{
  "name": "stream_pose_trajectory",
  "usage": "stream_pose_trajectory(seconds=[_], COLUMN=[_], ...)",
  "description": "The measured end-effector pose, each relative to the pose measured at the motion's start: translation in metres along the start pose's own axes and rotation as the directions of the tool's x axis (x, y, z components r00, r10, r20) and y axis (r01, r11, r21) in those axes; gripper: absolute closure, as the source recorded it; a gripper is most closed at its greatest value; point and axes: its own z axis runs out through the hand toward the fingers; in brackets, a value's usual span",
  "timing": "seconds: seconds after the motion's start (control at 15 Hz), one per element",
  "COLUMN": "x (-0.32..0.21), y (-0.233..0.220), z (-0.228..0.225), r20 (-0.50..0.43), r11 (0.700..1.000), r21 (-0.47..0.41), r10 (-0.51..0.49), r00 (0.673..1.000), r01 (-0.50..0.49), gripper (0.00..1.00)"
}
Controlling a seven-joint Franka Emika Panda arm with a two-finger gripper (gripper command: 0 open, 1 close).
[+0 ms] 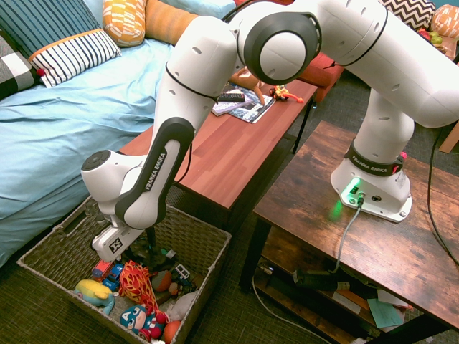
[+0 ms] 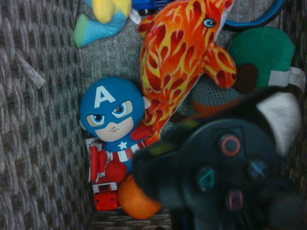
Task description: Put the gamepad in the basket
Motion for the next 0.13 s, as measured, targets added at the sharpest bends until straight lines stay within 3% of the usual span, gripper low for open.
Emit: stream_pose_trajectory(seconds=[0.13], x=[0.0007], y=[-0.0005], z=[-0.0006], r20=[0.001], r11=[1.0], r21=[0.001], r10=[-0.003], r00=[1.0], r01=[0.003], gripper=[0.0])
